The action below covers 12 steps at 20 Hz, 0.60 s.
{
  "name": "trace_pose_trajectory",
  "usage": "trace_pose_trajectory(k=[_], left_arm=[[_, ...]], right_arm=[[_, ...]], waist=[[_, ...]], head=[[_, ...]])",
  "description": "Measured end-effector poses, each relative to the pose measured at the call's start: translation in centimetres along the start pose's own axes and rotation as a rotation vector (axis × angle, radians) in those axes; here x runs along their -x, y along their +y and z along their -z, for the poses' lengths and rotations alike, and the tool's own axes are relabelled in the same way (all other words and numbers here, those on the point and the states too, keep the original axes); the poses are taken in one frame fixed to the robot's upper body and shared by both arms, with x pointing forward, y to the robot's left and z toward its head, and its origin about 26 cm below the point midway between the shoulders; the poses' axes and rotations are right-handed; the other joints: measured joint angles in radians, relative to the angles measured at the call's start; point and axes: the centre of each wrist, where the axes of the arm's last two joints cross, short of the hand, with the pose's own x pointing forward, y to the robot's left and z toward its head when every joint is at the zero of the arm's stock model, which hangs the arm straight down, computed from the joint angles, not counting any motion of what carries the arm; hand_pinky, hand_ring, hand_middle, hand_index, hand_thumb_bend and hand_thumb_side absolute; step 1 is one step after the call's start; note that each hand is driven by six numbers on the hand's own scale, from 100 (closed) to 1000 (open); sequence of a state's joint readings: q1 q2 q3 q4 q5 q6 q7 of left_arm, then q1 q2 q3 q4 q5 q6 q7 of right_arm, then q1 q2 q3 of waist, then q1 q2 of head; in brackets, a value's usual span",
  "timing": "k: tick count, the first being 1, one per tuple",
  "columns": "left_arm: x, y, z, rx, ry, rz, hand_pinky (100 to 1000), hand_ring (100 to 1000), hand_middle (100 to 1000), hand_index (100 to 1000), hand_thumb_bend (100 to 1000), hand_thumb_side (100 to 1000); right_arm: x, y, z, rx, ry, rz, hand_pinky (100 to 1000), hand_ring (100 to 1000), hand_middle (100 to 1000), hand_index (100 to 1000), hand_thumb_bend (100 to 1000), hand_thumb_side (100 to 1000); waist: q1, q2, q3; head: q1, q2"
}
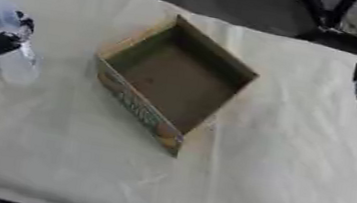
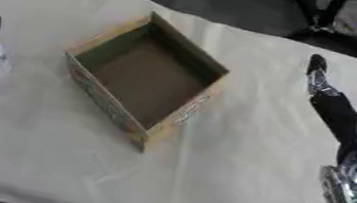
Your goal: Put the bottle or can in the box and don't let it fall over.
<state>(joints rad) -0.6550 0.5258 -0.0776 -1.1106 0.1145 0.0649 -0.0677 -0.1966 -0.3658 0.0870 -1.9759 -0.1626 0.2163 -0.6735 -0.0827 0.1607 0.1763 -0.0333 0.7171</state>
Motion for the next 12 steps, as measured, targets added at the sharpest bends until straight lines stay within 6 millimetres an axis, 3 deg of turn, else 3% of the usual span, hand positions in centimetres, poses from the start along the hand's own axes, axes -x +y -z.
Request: trace_pose_trajectory(k=[7, 12], left_arm=[[-2.8, -0.2, 0.7, 0.015, -0.086, 0.000, 998, 857, 823, 212, 100, 409], [-6.3, -0.5, 1.5, 0.035, -0.191, 0.012, 991, 847, 818, 206, 100, 400]], right_arm=[[0.0, 0.0, 0.0, 0.002, -0.002, 0.002, 1000, 1000, 1000, 919, 394, 175], [0.0, 0.0, 0.0, 0.003, -0.003, 0.003, 1000, 1000, 1000, 918, 388, 178]], waist=[[0.000, 0.000, -0.003], [0.001, -0.001, -0.006]], head=[[-0.001, 0.002], [-0.001, 0.003]])
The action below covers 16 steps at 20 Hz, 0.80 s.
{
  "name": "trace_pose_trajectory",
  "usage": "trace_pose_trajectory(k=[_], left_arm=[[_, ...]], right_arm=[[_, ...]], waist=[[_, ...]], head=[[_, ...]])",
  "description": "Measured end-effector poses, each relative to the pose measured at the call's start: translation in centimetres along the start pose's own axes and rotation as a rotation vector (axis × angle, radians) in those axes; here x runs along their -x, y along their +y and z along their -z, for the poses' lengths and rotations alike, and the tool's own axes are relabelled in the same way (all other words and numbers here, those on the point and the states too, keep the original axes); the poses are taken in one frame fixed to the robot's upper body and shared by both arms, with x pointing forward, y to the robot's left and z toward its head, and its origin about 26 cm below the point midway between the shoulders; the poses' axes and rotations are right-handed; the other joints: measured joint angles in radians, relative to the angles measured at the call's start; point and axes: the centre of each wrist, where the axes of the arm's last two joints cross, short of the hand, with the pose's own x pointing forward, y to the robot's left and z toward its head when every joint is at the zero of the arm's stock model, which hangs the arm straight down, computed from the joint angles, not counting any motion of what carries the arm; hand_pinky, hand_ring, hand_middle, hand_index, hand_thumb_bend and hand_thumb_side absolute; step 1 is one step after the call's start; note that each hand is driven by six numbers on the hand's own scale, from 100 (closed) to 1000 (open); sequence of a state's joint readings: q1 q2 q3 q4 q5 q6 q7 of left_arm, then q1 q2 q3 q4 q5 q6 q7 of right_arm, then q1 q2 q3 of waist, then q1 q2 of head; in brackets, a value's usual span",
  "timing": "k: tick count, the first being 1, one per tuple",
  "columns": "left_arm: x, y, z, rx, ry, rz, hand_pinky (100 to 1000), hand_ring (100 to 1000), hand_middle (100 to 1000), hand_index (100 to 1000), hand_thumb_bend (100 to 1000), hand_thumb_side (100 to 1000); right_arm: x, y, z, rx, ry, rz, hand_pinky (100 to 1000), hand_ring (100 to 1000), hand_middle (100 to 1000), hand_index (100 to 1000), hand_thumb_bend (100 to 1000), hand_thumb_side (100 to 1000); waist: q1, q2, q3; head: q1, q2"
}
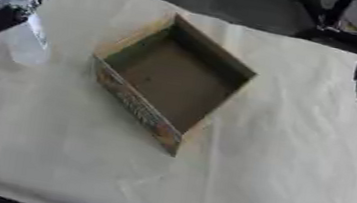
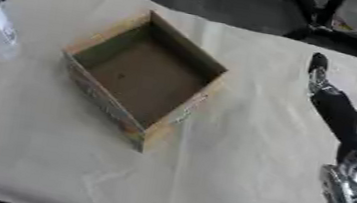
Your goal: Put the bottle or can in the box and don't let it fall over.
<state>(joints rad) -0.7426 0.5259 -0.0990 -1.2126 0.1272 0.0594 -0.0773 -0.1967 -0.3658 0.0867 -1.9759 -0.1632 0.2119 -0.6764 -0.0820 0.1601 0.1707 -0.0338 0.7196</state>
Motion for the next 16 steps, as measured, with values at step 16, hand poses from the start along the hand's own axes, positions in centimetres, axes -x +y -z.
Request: trace_pose_trajectory(k=[16], left_arm=[[-9.2, -5.4, 5.0, 0.107, -0.246, -0.069, 988, 844, 821, 210, 100, 400]], right_arm=[[-1.2, 0.9, 0.8, -0.039, -0.049, 0.043, 1000, 1000, 1000, 918, 380, 178]], waist=[[0.013, 0.031, -0.068]], head=[[0.020, -0.013]])
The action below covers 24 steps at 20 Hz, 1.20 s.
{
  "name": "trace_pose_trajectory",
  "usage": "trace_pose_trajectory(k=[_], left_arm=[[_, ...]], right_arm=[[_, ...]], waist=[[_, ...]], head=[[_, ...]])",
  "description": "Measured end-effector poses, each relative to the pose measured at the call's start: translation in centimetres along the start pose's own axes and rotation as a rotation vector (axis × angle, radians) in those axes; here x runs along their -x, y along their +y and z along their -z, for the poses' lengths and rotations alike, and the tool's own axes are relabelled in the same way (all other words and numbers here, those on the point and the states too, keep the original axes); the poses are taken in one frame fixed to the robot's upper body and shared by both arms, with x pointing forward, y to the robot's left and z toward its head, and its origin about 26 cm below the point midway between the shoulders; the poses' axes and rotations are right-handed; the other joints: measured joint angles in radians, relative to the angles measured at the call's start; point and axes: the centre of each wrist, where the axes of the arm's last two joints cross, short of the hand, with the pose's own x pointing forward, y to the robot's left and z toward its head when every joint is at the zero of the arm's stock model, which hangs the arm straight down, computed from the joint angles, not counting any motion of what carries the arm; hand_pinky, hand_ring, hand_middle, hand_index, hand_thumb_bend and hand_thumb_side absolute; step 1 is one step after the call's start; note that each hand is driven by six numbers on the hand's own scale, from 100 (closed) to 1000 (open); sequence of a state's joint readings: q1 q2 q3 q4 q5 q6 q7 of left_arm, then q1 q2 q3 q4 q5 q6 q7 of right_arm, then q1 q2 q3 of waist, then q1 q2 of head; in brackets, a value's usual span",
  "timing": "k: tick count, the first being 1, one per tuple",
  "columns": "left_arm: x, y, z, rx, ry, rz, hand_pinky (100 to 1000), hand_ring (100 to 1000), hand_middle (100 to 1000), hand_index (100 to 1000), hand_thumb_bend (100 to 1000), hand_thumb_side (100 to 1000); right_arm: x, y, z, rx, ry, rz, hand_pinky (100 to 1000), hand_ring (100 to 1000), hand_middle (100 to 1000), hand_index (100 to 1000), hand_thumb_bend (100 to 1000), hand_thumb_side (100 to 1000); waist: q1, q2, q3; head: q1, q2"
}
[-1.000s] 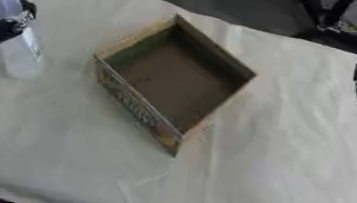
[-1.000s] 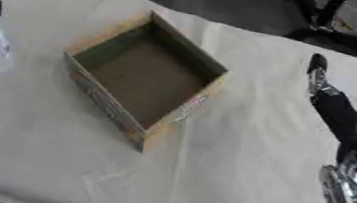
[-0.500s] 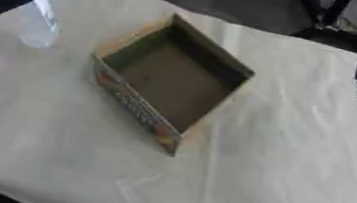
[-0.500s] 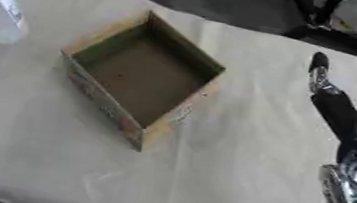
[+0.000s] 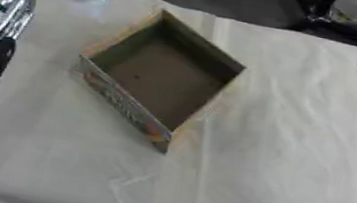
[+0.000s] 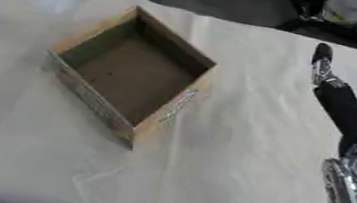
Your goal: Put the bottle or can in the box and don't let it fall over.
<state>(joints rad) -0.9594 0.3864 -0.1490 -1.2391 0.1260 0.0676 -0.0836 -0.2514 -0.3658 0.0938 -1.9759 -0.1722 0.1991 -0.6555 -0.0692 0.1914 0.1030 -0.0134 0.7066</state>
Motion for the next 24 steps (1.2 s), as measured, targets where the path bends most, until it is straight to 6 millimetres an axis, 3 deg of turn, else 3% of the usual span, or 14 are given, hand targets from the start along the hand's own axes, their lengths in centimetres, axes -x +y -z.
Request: trace_pose_trajectory(k=[5, 14, 15, 16, 17, 19, 20, 23, 24], left_arm=[[-0.2, -1.5, 1.3, -0.003, -0.017, -0.019, 996, 845, 826, 216, 100, 415], [1.5, -3.4, 2.1, -0.018, -0.002, -0.001, 1000, 850, 843, 244, 100, 393], [1.8, -3.6, 2.2, -0.014, -0.001, 0.007, 1000, 857, 858, 322, 100, 295], [2.0, -3.8, 2.2, -0.010, -0.001, 0.016, 1000, 871, 875, 406, 100, 135], [2.2, -4.0, 2.2, -0.001, -0.001, 0.024, 1000, 885, 884, 468, 100, 100], [2.6, -4.3, 2.2, 0.022, -0.003, 0.051, 1000, 905, 890, 570, 140, 100], [2.7, -4.4, 2.1, 0.030, -0.005, 0.066, 1000, 914, 894, 632, 224, 100], [3.2, -4.4, 2.1, 0.040, -0.002, 0.110, 1000, 921, 904, 668, 325, 100], [3.3, -4.5, 2.1, 0.040, 0.001, 0.123, 1000, 926, 918, 702, 405, 114]], right_arm=[[-0.8, 0.8, 0.4, -0.034, -0.029, 0.026, 1000, 1000, 1000, 917, 381, 177], [-1.8, 2.1, 0.8, -0.087, -0.063, 0.065, 1000, 1000, 1000, 917, 378, 179], [-1.9, 2.2, 0.9, -0.091, -0.065, 0.067, 1000, 1000, 1000, 917, 378, 179], [-2.0, 2.3, 0.9, -0.094, -0.066, 0.069, 1000, 1000, 1000, 917, 378, 179], [-2.0, 2.3, 0.9, -0.096, -0.067, 0.073, 1000, 1000, 1000, 917, 383, 171], [-2.1, 2.4, 0.9, -0.098, -0.068, 0.079, 1000, 1000, 1000, 918, 420, 107], [-2.1, 2.4, 0.9, -0.100, -0.066, 0.080, 1000, 1000, 1000, 918, 421, 111], [-2.1, 2.4, 0.9, -0.103, -0.065, 0.080, 1000, 1000, 1000, 918, 414, 127], [-2.1, 2.4, 0.9, -0.104, -0.065, 0.081, 1000, 1000, 1000, 918, 413, 128]], waist=[[0.006, 0.036, -0.045], [0.011, 0.079, -0.091], [0.011, 0.081, -0.092], [0.011, 0.082, -0.094], [0.011, 0.083, -0.096], [0.012, 0.084, -0.097], [0.012, 0.084, -0.097], [0.016, 0.084, -0.098], [0.017, 0.084, -0.098]], head=[[0.028, -0.030], [0.063, -0.069], [0.064, -0.072], [0.066, -0.075], [0.067, -0.077], [0.069, -0.077], [0.070, -0.077], [0.072, -0.077], [0.072, -0.077]])
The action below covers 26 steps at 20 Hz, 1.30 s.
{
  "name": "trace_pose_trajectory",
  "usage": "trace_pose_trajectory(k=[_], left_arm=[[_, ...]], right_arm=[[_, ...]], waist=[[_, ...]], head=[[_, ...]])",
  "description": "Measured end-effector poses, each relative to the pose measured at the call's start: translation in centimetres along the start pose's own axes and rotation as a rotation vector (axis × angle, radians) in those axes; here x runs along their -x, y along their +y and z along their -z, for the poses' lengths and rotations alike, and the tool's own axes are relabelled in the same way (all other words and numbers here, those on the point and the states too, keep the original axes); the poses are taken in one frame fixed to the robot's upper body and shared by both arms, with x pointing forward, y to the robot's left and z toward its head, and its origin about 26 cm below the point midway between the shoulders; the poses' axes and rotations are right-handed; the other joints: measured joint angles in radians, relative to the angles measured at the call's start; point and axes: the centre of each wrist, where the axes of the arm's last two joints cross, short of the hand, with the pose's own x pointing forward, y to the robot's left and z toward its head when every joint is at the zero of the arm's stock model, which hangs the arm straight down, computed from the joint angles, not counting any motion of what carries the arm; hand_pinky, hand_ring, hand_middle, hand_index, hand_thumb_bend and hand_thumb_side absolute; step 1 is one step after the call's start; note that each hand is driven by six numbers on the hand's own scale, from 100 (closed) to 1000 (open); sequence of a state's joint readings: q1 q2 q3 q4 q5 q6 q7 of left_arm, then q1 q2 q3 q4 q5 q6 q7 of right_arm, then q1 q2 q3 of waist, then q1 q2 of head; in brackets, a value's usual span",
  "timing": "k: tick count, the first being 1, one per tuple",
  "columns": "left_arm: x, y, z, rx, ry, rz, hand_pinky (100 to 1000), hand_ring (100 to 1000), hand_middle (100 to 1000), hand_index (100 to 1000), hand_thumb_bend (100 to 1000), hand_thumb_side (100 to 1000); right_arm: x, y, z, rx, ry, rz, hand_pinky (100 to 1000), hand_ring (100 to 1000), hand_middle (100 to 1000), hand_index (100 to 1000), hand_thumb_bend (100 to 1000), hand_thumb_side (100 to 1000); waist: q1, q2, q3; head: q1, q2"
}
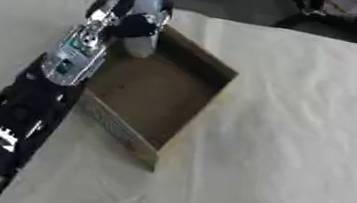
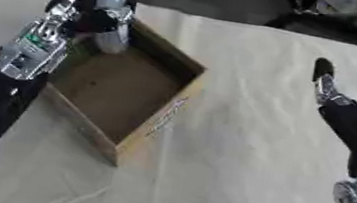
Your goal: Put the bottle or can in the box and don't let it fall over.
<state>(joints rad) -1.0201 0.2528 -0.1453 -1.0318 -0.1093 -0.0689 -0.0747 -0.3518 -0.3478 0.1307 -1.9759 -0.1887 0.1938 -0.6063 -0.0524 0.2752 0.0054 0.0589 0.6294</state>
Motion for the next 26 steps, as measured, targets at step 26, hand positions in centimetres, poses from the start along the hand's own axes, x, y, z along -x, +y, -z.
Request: trace_pose_trajectory(k=[26], left_arm=[[0.2, 6.6, -6.3, -0.059, 0.040, 0.074, 1000, 931, 931, 806, 547, 299]], right_arm=[[1.0, -1.9, -0.5, 0.064, 0.033, -0.047, 1000, 1000, 1000, 916, 405, 118]], waist=[[0.001, -0.084, 0.088]], head=[[-0.096, 0.081]])
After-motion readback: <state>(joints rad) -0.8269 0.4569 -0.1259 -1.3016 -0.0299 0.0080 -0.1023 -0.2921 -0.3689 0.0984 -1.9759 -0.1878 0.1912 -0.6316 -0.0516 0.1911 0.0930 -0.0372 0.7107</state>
